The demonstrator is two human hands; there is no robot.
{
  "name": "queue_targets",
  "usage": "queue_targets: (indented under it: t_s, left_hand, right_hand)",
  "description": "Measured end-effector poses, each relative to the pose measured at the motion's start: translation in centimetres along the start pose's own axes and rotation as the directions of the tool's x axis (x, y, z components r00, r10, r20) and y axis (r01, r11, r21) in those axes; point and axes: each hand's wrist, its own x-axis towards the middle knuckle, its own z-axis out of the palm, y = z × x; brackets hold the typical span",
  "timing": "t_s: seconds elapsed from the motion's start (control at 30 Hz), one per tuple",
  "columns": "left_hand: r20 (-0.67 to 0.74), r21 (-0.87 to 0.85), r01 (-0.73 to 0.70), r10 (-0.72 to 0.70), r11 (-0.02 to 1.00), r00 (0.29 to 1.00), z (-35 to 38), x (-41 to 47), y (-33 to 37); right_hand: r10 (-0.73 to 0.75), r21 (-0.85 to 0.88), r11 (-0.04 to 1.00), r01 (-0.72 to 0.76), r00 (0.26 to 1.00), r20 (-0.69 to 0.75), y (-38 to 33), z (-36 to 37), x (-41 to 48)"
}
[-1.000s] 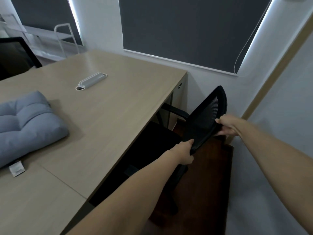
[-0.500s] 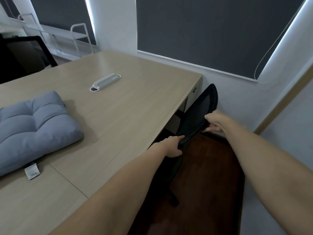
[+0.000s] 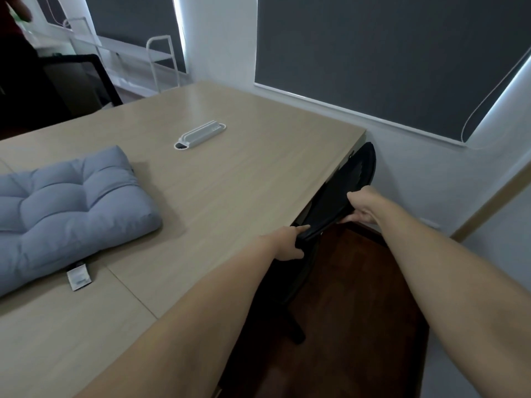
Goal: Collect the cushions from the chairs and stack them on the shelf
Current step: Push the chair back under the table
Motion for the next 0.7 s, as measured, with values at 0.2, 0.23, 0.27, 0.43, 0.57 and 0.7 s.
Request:
queue_targets:
  t_s: [0.2, 0.23, 0.27, 0.43, 0.57, 0.7]
  left_hand:
    - [-0.014, 0.008, 0.031, -0.031, 0.999, 0.999, 0.3, -1.5, -1.0]
    - [-0.029, 0.010, 0.040, -0.040, 0.999, 0.999, 0.2, -1.9, -1.3]
    - [-0.051, 0.012, 0.052, -0.051, 0.999, 0.997, 0.0, -2.4, -1.6]
    - [-0.200, -0.062, 0.199, -0.208, 0.978, 0.957, -1.8, -6.4, -4.2]
    - [-0.325, -0.139, 0.294, -0.324, 0.946, 0.888, -2.3, -11.8, -6.1]
    - [-0.401, -0.241, 0.378, -0.446, 0.894, 0.800, -1.5, -19.8, -8.1]
  right_hand:
    - [0.008, -0.026, 1.000, -0.011, 0.992, -0.127, 0.3, 0.4, -0.3]
    - [0.006, -0.049, 0.999, -0.013, 0.988, -0.153, 0.2, 0.6, -0.6]
    - [-0.002, -0.094, 0.995, -0.015, 0.984, -0.177, 0.2, 0.9, -1.0]
    - [-0.192, -0.488, 0.869, 0.085, 0.966, -0.173, -1.2, 3.2, -4.9]
    - [-0.288, -0.708, 0.695, 0.127, 0.951, -0.111, -2.1, 6.6, -9.7]
    - [-0.353, -0.760, 0.568, 0.317, 0.928, 0.124, -2.0, 10.5, -14.4]
